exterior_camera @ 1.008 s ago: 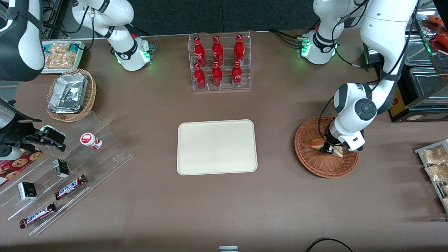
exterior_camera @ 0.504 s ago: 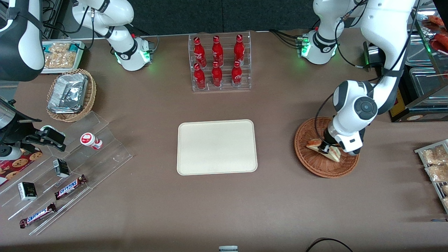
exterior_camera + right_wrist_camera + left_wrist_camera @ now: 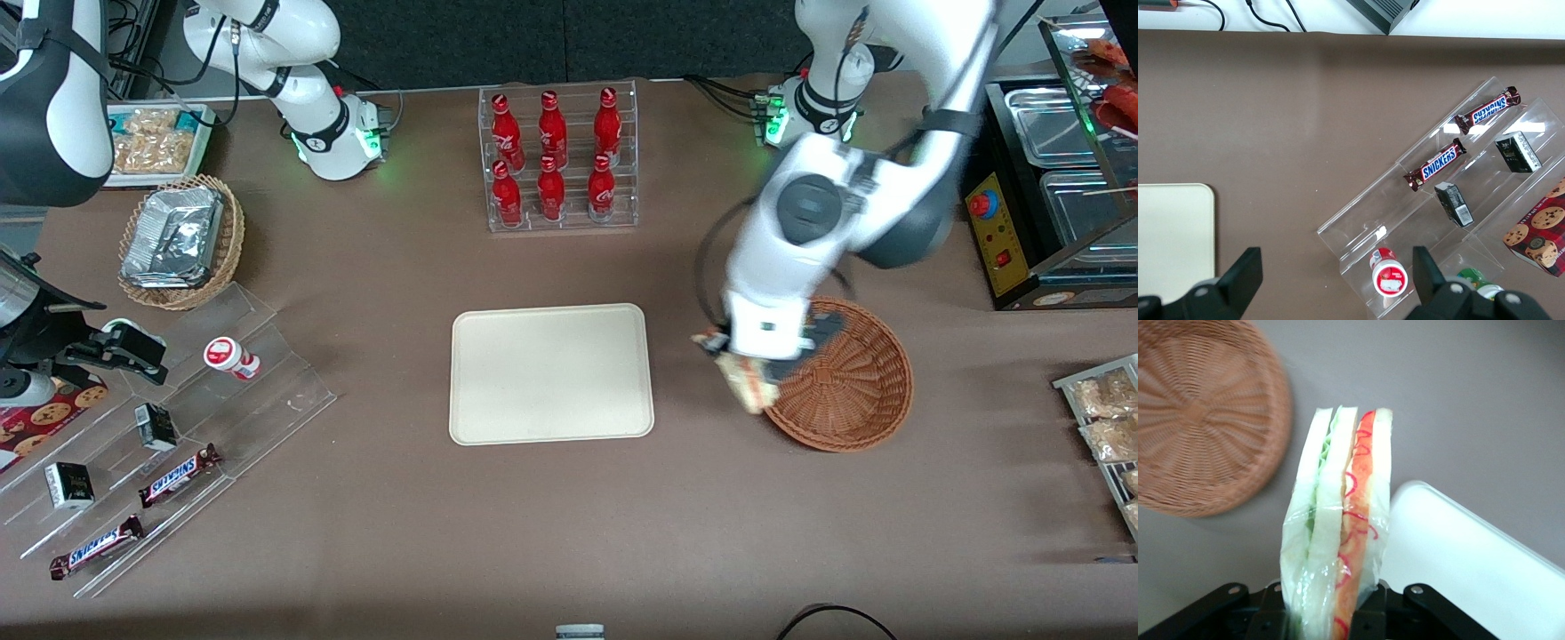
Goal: Place sandwich from basket to tray
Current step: 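Carry the sandwich with the left gripper over the cream tray and lower it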
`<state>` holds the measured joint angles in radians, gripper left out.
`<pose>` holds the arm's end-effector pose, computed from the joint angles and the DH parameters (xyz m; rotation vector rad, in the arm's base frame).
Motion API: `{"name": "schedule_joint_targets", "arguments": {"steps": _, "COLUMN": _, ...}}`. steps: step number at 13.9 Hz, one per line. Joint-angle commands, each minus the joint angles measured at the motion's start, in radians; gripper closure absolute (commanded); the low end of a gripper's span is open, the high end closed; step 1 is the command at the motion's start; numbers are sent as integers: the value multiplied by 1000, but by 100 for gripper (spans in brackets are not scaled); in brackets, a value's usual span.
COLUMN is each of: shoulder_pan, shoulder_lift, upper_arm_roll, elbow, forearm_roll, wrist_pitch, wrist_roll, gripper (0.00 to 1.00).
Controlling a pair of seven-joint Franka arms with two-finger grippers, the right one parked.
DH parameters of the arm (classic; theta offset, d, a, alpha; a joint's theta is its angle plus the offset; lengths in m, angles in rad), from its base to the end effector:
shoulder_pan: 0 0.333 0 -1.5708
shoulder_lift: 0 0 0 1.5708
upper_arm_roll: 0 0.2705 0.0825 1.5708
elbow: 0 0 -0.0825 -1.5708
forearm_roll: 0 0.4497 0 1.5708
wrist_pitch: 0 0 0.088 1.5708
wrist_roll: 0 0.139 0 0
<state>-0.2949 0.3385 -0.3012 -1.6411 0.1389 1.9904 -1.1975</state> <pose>0.5948 -0.3750 0.3292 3.0139 0.8730 0.0625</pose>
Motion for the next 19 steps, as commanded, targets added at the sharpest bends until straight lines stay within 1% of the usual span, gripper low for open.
{"name": "schedule_joint_targets", "arguments": {"steps": 1, "shoulder_pan": -102, "shoulder_lift": 173, "upper_arm_roll": 10, "elbow": 177, "forearm_roll": 25, "wrist_pitch": -24, "wrist_roll": 22, "gripper": 95}}
{"name": "schedule_joint_targets", "arguments": {"steps": 4, "shoulder_pan": -197, "shoulder_lift": 301, "upper_arm_roll": 10, "elbow": 257, "forearm_roll": 48, "wrist_pitch": 36, "wrist_roll": 47, "gripper": 95}}
{"name": "schedule_joint_targets", "arguments": {"steps": 8, "shoulder_pan": -256, "shoulder_lift": 404, "upper_arm_roll": 10, "elbow": 282, "forearm_roll": 47, "wrist_pitch": 181, "wrist_roll": 125, "gripper": 95}}
{"name": "schedule_joint_targets", "arguments": {"steps": 10, "shoulder_pan": -289, "shoulder_lift": 445, "upper_arm_roll": 10, "elbow": 297, "forearm_roll": 50, "wrist_pitch": 211, "wrist_roll": 130, "gripper": 95}}
{"name": "schedule_joint_targets", "arguments": {"steps": 12, "shoulder_pan": -309, "shoulder_lift": 505, "upper_arm_roll": 10, "elbow": 328, "forearm_roll": 68, "wrist_pitch": 229, "wrist_roll": 157, "gripper": 94}}
{"name": "schedule_joint_targets", "arguments": {"steps": 14, "shoulder_pan": -313, "shoulder_lift": 540, "upper_arm_roll": 10, "elbow": 328, "forearm_roll": 67, "wrist_pitch": 267, "wrist_roll": 165, "gripper": 89}}
{"name": "schedule_joint_targets", "arguments": {"steps": 16, "shoulder_pan": -343, "shoulder_lift": 557, "upper_arm_roll": 13, "elbow": 325, "forearm_roll": 71, "wrist_pitch": 281, "wrist_roll": 165, "gripper": 87}}
{"name": "schedule_joint_targets", "arguments": {"steps": 17, "shoulder_pan": -354, "shoulder_lift": 559, "upper_arm_roll": 16, "elbow": 325, "forearm_roll": 86, "wrist_pitch": 281, "wrist_roll": 164, "gripper": 87}}
{"name": "schedule_joint_targets", "arguments": {"steps": 19, "shoulder_pan": -356, "shoulder_lift": 574, "upper_arm_roll": 17, "elbow": 328, "forearm_roll": 114, "wrist_pitch": 283, "wrist_roll": 154, "gripper": 78}}
